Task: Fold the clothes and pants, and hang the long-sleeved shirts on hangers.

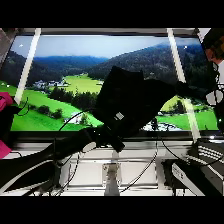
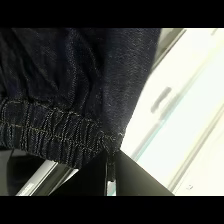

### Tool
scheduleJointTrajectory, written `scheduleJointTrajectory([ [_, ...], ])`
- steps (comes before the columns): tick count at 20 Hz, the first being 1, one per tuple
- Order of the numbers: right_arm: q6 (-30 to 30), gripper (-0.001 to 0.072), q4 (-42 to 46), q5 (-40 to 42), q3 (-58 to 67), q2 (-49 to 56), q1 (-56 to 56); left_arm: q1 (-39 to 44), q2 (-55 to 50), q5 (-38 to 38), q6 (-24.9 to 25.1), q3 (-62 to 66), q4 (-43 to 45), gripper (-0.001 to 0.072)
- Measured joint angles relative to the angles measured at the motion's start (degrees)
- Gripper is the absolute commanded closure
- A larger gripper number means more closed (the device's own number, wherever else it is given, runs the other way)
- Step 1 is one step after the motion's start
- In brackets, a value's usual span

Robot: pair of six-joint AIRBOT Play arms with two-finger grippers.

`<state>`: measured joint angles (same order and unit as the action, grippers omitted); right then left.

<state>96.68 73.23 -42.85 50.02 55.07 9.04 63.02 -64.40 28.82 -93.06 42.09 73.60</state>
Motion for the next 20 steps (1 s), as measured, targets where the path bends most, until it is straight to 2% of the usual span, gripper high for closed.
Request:
scheduleJointTrajectory([
  [4,-2.12,0.0711,-4.74,4.74,3.19,3.3,-4.68,-1.66,0.0,-4.24,-3.15,-0.02,-0.35,0.0689],
  [9,-5.51,0.0711,-10.12,9.2,14.1,14.69,-14.91,-8.2,0.07,-9.55,-5.51,-0.04,-0.37,0.0689],
  [20,-6.71,0.0712,-19.04,18.08,44.44,39.56,-28.09,-23.08,0.17,-16.04,-5.97,-0.04,-0.22,0.069],
])
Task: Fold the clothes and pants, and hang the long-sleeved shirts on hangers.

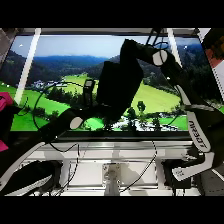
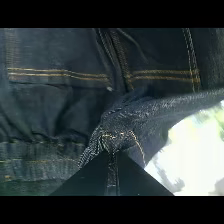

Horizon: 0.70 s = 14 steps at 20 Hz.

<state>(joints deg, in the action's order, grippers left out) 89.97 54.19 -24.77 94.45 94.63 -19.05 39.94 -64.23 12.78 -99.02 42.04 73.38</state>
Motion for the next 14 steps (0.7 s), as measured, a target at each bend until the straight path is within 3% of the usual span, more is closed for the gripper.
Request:
scheduleJointTrajectory([
  [10,-0.02,0.07,-4.74,10.73,8.5,9.97,-6.6,-12.81,0.0,-1.05,-6.32,0.0,0.02,0.069],
  [11,-0.02,0.0532,-4.9,13.25,8.79,10.84,-7.39,-14.01,0.0,-1.29,-6.73,0.0,0.02,0.0688],
  [12,-0.02,0.0244,-5.09,16.85,8.98,11.74,-8.28,-15.54,0.0,-1.64,-7.28,0.0,0.02,0.0681],
  [13,-0.02,0.0146,-5.33,20.52,9.16,12.39,-9.01,-17.7,-0.02,-2.12,-8.57,0.0,0.02,0.0563],
  [14,-0.07,0.0145,-5.46,23.82,9.27,12.9,-9.57,-20.15,-0.07,-2.43,-10.97,0.0,0.0,0.0211],
])
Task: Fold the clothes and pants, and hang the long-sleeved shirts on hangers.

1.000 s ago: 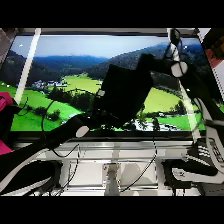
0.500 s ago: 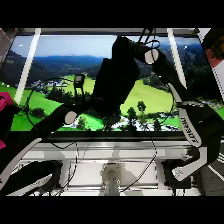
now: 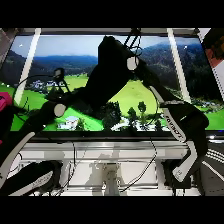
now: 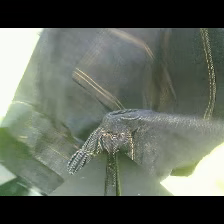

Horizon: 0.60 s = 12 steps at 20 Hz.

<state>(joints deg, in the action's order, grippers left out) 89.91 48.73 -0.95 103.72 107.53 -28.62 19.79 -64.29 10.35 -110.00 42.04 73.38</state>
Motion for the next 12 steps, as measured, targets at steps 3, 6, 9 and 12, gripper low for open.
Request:
scheduleJointTrajectory([
  [3,0.0,0.0112,-0.31,4.98,0.37,0.72,-0.96,-8.76,-0.11,-0.48,-11.15,0.0,-0.22,0.003],
  [6,0.0,0.0132,-0.24,2.64,1.36,1.01,-0.42,-16.24,-0.11,0.39,-18.47,0.0,-0.17,0.003],
  [9,-0.07,0.055,0.39,-4.83,3.41,1.11,1.79,-19.85,-0.04,1.68,-21.88,0.0,-0.17,0.0109],
  [12,-0.09,0.0707,1.75,-18.18,7.43,1.11,6.29,-21.18,0.42,2.32,-23.15,0.0,-0.2,0.0687],
])
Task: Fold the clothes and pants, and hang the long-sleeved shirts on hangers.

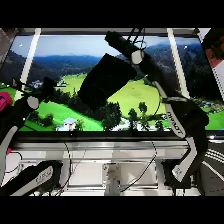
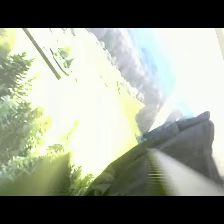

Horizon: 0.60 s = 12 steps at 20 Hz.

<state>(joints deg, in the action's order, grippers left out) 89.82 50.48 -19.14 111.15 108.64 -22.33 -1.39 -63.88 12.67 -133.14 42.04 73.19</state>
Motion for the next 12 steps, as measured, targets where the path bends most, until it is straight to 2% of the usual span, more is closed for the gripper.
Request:
scheduleJointTrajectory([
  [2,-0.13,0.0708,0.61,-10.38,2.82,-0.04,4.33,-0.31,1.14,0.22,-0.09,0.0,0.02,0.0686],
  [3,-0.28,0.0709,0.63,-15.52,3.72,-0.09,6.82,-0.28,2.1,0.24,1.51,0.02,0.02,0.0686],
  [8,-6.14,0.0709,-6.78,-37.24,0.83,-0.24,19.69,4.28,10.73,0.31,20.39,0.11,0.22,0.0687],
  [12,-12.35,0.0702,-19.93,-48.35,-11.69,-0.24,25.62,9.92,18.71,0.44,29.51,0.11,0.22,0.0686],
])
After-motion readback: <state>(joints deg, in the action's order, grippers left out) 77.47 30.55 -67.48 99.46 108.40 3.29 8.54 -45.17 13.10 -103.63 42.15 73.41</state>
